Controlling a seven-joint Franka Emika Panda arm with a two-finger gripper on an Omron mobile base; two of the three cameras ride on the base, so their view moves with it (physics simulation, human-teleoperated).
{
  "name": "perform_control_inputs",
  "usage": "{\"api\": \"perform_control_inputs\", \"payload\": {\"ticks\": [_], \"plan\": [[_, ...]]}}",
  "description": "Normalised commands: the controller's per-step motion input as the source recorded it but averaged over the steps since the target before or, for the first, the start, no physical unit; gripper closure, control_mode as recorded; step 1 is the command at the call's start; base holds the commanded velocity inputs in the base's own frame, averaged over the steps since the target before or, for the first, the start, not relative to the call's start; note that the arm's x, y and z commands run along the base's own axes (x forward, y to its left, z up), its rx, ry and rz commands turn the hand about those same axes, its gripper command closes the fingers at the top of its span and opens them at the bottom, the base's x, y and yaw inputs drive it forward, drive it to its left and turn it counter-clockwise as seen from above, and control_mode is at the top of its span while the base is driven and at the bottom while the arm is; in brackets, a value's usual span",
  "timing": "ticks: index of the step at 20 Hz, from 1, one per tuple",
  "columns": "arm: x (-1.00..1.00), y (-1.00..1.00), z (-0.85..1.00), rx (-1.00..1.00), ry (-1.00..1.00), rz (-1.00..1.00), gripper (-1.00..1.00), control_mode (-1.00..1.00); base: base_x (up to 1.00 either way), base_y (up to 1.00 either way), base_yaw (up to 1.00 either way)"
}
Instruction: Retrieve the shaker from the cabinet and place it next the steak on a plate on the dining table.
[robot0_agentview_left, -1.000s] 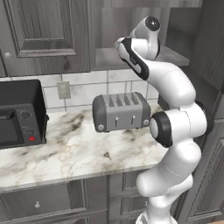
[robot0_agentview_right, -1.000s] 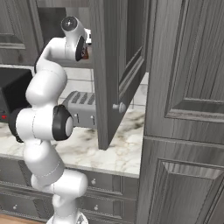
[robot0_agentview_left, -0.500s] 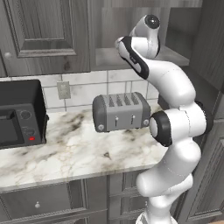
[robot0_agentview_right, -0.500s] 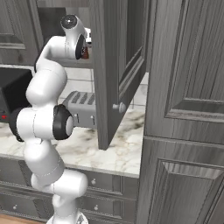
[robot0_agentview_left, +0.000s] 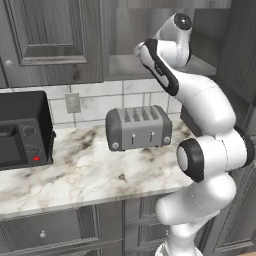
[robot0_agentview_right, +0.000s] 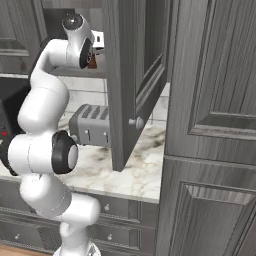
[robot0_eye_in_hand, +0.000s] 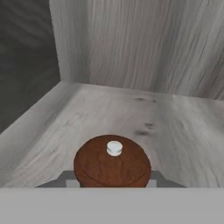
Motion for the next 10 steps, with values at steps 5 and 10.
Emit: {"api": "perform_control_inputs", "payload": {"ticks": [5,10], "plan": [[-1.0,0.0,0.0,0.0,-0.05,0.07,1.0,-1.0,0.0,0.0,0.0],[-1.0,-0.11,0.0,0.0,-0.12,0.05,1.0,-1.0,0.0,0.0,0.0]]}}
